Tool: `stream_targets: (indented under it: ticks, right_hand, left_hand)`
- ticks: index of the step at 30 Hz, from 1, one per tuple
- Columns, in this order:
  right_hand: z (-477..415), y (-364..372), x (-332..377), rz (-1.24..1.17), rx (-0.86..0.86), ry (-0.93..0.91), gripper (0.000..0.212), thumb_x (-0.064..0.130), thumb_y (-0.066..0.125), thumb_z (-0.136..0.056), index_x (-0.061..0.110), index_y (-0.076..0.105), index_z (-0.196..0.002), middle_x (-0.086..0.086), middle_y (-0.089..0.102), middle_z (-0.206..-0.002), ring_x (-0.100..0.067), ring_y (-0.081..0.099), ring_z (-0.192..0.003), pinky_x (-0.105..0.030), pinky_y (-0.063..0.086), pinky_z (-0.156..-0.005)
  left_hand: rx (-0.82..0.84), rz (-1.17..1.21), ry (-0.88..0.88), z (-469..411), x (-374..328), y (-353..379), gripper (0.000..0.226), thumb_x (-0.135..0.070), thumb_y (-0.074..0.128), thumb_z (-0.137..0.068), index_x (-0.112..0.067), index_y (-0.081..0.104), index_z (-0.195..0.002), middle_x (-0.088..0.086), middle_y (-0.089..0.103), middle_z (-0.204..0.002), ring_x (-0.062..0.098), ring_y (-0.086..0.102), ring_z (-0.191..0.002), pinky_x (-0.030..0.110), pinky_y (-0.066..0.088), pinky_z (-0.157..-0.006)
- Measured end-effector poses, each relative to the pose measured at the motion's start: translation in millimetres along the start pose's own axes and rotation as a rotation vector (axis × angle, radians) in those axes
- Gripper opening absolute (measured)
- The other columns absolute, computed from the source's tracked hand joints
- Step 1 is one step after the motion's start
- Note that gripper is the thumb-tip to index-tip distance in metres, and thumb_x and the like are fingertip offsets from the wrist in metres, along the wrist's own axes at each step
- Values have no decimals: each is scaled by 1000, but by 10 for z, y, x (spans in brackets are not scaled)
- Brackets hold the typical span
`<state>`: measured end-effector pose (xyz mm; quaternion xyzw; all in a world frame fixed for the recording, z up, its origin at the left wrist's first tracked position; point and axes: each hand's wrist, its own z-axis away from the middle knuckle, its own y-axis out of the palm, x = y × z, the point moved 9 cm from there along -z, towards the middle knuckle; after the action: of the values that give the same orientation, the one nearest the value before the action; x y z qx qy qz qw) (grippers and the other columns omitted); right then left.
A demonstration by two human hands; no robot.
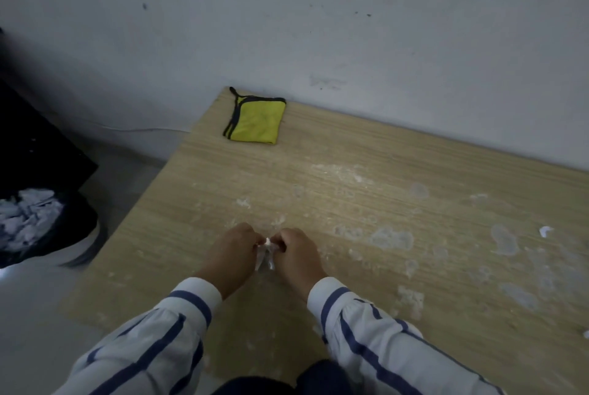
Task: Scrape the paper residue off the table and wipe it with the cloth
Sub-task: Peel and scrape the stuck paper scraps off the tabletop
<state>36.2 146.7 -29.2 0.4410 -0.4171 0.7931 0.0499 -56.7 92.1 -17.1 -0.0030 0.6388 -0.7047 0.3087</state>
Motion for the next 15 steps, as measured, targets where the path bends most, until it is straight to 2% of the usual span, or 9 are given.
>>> stream_targets:
  ticks: [3, 4, 5, 7, 9, 13, 15]
  right_hand:
    - [15, 20, 8, 15, -12, 3, 13, 12, 51, -89, 9, 62, -93, -7, 60, -99, -20, 55, -90, -25, 42, -76]
    - [18, 17, 9, 21, -21, 3, 14, 11, 50, -88, 9, 62, -94, -7, 61, -99, -20, 56, -91, -27, 45, -79]
    - [23, 6, 11, 30, -32, 0, 15, 11, 50, -88, 9, 63, -95, -7, 61, -100, -20, 56, -91, -27, 46, -80]
    - [32, -16, 21, 50, -48, -17, 17, 12, 47, -90, 8, 62, -97, -6, 58, -102, -19, 54, -90, -25, 43, -79]
    - [39, -37, -1, 71, -61, -17, 20, 16, 45, -93, 9, 61, -103, -4, 53, -107, -17, 51, -91, -21, 38, -80]
    - [53, -187, -216, 134, -151, 26, 21, 17, 47, -90, 13, 63, -102, -3, 54, -108, -20, 50, -100, -23, 41, -82]
    - [95, -306, -371, 174, -174, 64, 23, 13, 44, -88, 12, 63, -101, -5, 56, -107, -22, 49, -101, -29, 44, -87]
  left_hand:
    - [-4, -82, 139, 106, -103, 9, 46, -31, 33, -80, -14, 75, -74, 3, 67, -69, 22, 61, -61, 22, 44, -61]
    - [-56, -98, 162, 128, -117, -32, 44, -30, 34, -77, -14, 75, -71, 2, 67, -66, 22, 62, -59, 23, 47, -61]
    - [-46, -79, 144, 141, -114, -28, 39, -27, 40, -79, -14, 76, -76, 3, 69, -72, 24, 63, -65, 26, 49, -65]
    - [-57, -18, 78, 144, -94, -42, 23, -18, 54, -84, -11, 72, -96, 5, 68, -96, 26, 61, -88, 32, 46, -80]
    - [-91, 13, 39, 134, -77, -54, 22, -15, 61, -83, -14, 68, -104, 3, 63, -108, 24, 54, -100, 31, 41, -87]
    - [-127, 44, 63, 109, -263, -28, 24, -13, 57, -80, -16, 64, -103, 3, 59, -111, 25, 50, -106, 32, 38, -90]
    - [-115, 64, 95, 112, -510, 0, 30, -23, 45, -86, -18, 61, -111, 2, 55, -120, 24, 47, -115, 36, 37, -96]
